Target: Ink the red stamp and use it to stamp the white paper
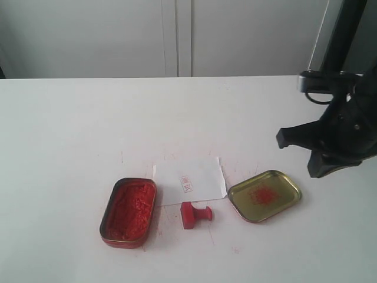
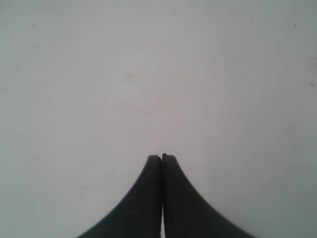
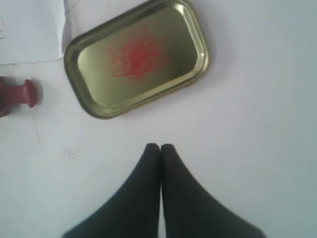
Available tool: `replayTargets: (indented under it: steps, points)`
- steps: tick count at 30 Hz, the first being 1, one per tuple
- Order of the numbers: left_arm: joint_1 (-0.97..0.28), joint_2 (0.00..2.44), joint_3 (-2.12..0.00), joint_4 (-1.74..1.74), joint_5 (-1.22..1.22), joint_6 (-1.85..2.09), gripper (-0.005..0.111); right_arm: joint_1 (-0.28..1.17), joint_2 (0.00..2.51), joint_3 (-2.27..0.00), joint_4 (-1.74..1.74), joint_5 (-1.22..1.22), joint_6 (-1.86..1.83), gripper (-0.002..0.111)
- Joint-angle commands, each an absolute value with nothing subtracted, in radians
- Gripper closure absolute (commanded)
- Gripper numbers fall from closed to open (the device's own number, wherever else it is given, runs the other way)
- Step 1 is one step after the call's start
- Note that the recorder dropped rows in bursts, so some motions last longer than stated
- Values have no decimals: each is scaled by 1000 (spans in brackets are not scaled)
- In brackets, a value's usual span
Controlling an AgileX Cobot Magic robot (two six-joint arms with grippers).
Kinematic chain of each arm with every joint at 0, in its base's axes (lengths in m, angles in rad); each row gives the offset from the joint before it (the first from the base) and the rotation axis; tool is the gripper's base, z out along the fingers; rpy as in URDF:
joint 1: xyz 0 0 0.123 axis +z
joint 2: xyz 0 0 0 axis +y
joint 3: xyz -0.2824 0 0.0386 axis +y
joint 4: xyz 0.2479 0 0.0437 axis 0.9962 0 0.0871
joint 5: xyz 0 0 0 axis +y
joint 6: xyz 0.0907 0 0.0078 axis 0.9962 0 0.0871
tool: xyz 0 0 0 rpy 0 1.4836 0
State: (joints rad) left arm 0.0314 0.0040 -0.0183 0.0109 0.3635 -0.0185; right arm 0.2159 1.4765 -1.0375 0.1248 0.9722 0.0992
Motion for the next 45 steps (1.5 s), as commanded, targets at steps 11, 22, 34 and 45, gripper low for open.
replayTargets:
  steps: [11, 22, 34, 45]
  points:
    - [24, 0, -11, 8, 363, -22, 107, -32, 1395, -1034, 47, 1081, 28, 108]
    - [24, 0, -11, 8, 363, -22, 107, -56, 1369, -1014, 41, 1079, 22, 108]
    - [24, 0, -11, 8, 363, -22, 107, -56, 1220, -966, 39, 1040, 0, 108]
    - [24, 0, -11, 8, 363, -22, 107, -48, 963, -836, 21, 939, 0, 108]
